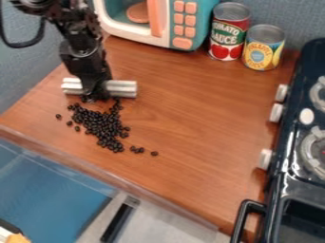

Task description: Sweep into pile

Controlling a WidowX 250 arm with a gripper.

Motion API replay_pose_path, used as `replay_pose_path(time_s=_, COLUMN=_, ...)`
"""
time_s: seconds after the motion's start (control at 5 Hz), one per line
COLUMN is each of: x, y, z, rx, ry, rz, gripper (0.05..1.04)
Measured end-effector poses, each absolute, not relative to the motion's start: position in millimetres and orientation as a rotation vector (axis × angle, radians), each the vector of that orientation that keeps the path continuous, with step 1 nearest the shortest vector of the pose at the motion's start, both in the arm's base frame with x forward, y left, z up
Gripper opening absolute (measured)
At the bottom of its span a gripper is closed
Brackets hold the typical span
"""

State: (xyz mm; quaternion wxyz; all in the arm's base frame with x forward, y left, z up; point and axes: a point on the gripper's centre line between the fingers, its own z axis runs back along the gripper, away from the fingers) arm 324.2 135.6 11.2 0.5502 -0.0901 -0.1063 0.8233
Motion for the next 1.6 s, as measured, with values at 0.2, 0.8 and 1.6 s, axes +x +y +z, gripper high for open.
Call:
replay_pose_path(time_s=0.2, x=305, y=137, z=10, rx=-0.206, ry=-0.228, rz=1.960, gripper=0.384)
replay_pose_path(time_s=0.8, x=283, y=132, z=11, rx=-0.196, ry=-0.218, rz=1.973, gripper=0.384)
replay_pose_path(time_s=1.6, x=361, y=108, z=71, rx=-0.428, ry=-0.360, rz=1.786, gripper=0.385)
